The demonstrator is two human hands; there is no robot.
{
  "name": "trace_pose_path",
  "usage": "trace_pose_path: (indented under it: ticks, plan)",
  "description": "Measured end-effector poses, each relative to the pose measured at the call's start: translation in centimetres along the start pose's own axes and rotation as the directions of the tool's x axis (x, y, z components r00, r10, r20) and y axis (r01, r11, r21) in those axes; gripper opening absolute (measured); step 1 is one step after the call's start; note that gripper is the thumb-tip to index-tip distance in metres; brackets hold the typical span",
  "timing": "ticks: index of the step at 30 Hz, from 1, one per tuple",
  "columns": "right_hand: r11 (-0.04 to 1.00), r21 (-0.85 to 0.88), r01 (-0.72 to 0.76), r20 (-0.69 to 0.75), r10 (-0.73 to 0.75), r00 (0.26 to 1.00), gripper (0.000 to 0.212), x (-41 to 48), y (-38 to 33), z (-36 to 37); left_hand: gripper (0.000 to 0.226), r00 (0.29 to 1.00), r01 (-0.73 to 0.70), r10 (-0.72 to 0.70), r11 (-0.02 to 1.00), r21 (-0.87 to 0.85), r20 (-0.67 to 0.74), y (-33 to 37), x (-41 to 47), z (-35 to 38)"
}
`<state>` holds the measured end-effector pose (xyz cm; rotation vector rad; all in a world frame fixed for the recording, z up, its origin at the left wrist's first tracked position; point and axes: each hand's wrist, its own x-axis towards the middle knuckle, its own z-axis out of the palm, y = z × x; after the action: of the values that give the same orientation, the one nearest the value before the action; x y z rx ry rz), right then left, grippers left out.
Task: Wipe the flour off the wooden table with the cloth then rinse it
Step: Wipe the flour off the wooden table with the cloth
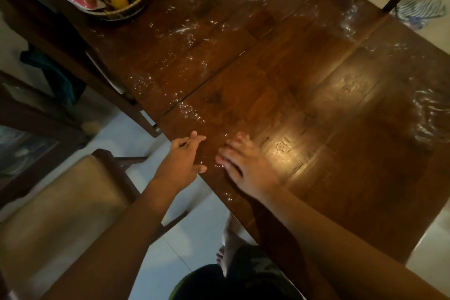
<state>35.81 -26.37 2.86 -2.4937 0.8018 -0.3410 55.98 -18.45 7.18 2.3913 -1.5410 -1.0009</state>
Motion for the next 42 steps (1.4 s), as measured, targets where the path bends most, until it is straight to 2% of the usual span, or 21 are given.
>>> trace_pose_path:
  ticks: [4, 6, 8, 10, 12, 13, 16, 18, 20, 22, 24, 26, 28, 29, 31, 33, 35, 36, 38, 40, 42]
  plan:
    - [0.95, 0.102, 0.294, 0.226, -0.31, 0.924, 0.029, -1.9, -2.2, 0.4, 0.072, 0.995, 0.069, -0.067, 0.997, 0.025, -0.067, -0.2, 0.7, 0.0]
    - [0.942, 0.116, 0.315, 0.288, -0.336, 0.897, 0.032, -1.7, -0.7, -0.5, 0.072, 0.996, 0.065, -0.063, 0.998, 0.025, -0.07, -0.4, 0.7, 0.0]
    - [0.977, 0.076, 0.198, 0.246, -0.211, 0.946, 0.035, -0.5, 1.1, -1.2, 0.073, 0.998, 0.043, -0.041, 0.999, 0.019, -0.053, -0.9, 0.7, -0.4]
    - [0.999, 0.042, 0.01, 0.127, -0.015, 0.992, 0.036, 1.1, 1.3, -1.4, 0.07, 0.999, 0.006, -0.004, 0.999, 0.046, -0.038, -1.5, 1.0, -1.3]
    - [0.992, 0.029, -0.12, 0.053, 0.118, 0.992, 0.038, 2.8, -0.7, -0.4, 0.065, 0.999, -0.034, 0.037, 0.997, 0.075, -0.037, -2.2, 1.4, -2.3]
    - [0.99, 0.038, -0.133, 0.045, 0.131, 0.99, 0.038, 3.5, -2.1, 0.4, 0.063, 0.998, -0.055, 0.058, 0.996, 0.074, -0.036, -2.5, 1.7, -2.7]
    - [0.997, 0.062, 0.044, 0.149, -0.053, 0.987, 0.034, 3.6, -5.7, 2.0, 0.056, 0.992, -0.123, 0.124, 0.99, 0.072, -0.013, -3.3, 2.2, -3.5]
    - [0.981, 0.07, 0.18, 0.269, -0.192, 0.944, 0.025, 2.1, -6.0, 1.9, 0.054, 0.987, -0.157, 0.159, 0.984, 0.082, -0.018, -3.9, 2.5, -3.6]
    - [0.965, 0.1, 0.244, 0.358, -0.264, 0.896, 0.025, 0.4, -4.8, 1.1, 0.053, 0.985, -0.17, 0.173, 0.982, 0.077, -0.021, -4.1, 2.6, -3.5]
    - [0.979, 0.121, 0.165, 0.37, -0.199, 0.908, 0.034, -0.6, -3.0, 0.0, 0.052, 0.984, -0.177, 0.178, 0.982, 0.062, -0.003, -4.1, 2.7, -3.5]
    - [0.995, 0.098, -0.033, 0.241, 0.008, 0.97, 0.037, -0.5, -1.2, -1.1, 0.052, 0.986, -0.165, 0.164, 0.984, 0.07, 0.026, -3.8, 2.6, -3.5]
    - [0.966, 0.096, -0.241, 0.063, 0.235, 0.97, 0.036, -0.1, -0.7, -1.2, 0.05, 0.989, -0.144, 0.141, 0.984, 0.103, 0.04, -3.3, 2.5, -3.6]
    - [0.953, 0.065, -0.296, 0.0, 0.297, 0.955, 0.035, -0.2, -1.9, -0.4, 0.051, 0.991, -0.133, 0.128, 0.983, 0.124, 0.045, -2.6, 2.1, -3.7]
    - [0.963, 0.06, -0.262, 0.023, 0.261, 0.965, 0.034, -0.8, -2.6, 0.1, 0.052, 0.99, -0.138, 0.133, 0.981, 0.133, 0.047, -2.1, 1.9, -3.8]
    - [0.992, 0.097, -0.075, 0.154, 0.059, 0.986, 0.027, -2.5, -3.9, 0.3, 0.055, 0.983, -0.183, 0.176, 0.965, 0.187, 0.054, -1.4, 1.8, -3.7]
    - [0.978, 0.164, 0.129, 0.312, -0.175, 0.934, 0.018, -4.7, -3.8, -0.5, 0.061, 0.972, -0.235, 0.225, 0.919, 0.318, 0.07, -1.1, 1.9, -3.2]
    - [0.969, 0.188, 0.158, 0.345, -0.216, 0.913, 0.017, -6.5, -2.0, -1.6, 0.07, 0.969, -0.243, 0.233, 0.864, 0.442, 0.079, -0.8, 1.8, -2.2]
    - [0.98, 0.175, 0.096, 0.308, -0.147, 0.94, 0.021, -7.2, -0.9, -2.2, 0.075, 0.973, -0.231, 0.217, 0.849, 0.475, 0.083, -0.7, 1.6, -1.5]
    - [0.976, 0.178, -0.128, 0.146, 0.103, 0.984, 0.028, -8.1, 0.8, -2.9, 0.083, 0.979, -0.202, 0.179, 0.851, 0.484, 0.093, -0.5, 1.0, -0.4]
    - [0.91, 0.21, -0.359, -0.003, 0.368, 0.93, 0.033, -7.7, 0.2, -2.6, 0.085, 0.982, -0.19, 0.171, 0.857, 0.479, 0.084, -0.5, 0.6, 0.5]
    - [0.833, 0.185, -0.521, -0.081, 0.541, 0.837, 0.033, -6.2, -2.2, -1.4, 0.084, 0.983, -0.183, 0.172, 0.869, 0.459, 0.065, -0.6, 0.6, 0.8]
